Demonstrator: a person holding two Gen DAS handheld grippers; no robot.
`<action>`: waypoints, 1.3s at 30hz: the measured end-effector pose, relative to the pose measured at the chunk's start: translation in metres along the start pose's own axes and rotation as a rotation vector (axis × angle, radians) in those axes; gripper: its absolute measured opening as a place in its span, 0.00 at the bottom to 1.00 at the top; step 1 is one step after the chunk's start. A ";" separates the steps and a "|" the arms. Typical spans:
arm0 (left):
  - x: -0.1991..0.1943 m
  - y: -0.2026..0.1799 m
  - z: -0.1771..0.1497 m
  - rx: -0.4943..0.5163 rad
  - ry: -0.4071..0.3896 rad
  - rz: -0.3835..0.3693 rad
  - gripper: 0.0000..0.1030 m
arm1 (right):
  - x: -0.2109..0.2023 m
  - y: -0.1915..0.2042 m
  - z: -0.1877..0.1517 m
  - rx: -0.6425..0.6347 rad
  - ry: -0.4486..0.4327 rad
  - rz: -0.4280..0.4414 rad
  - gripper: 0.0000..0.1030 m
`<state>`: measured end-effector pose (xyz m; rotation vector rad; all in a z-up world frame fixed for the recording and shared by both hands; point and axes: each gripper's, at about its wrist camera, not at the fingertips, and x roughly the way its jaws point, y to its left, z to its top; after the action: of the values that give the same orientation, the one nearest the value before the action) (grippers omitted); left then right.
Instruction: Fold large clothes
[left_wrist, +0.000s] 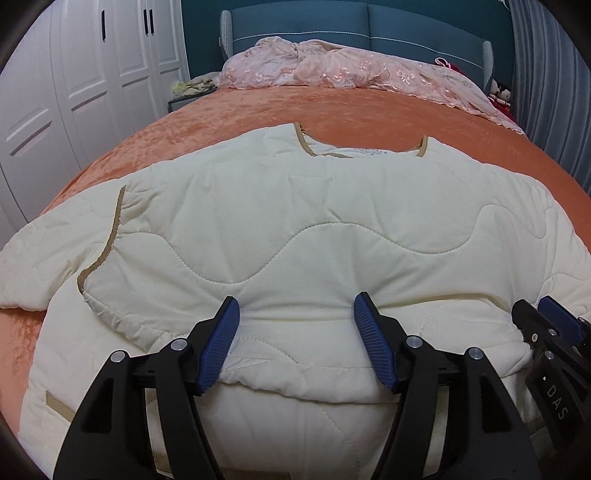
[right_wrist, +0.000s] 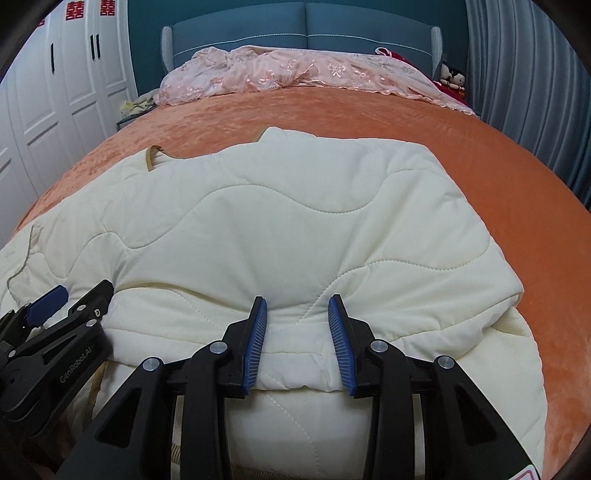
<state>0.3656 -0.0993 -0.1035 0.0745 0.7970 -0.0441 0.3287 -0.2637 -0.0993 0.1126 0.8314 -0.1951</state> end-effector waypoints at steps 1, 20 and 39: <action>0.000 -0.001 -0.001 0.001 0.000 0.006 0.61 | 0.001 0.001 0.000 -0.002 -0.002 -0.003 0.34; -0.044 0.081 0.016 -0.221 0.044 -0.188 0.78 | -0.015 0.008 0.014 0.008 0.056 -0.045 0.37; -0.060 0.499 -0.050 -0.928 0.016 0.156 0.76 | -0.020 0.174 -0.015 -0.069 0.105 0.228 0.46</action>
<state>0.3221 0.4030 -0.0706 -0.7413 0.7618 0.4734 0.3421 -0.0888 -0.0909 0.1524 0.9220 0.0541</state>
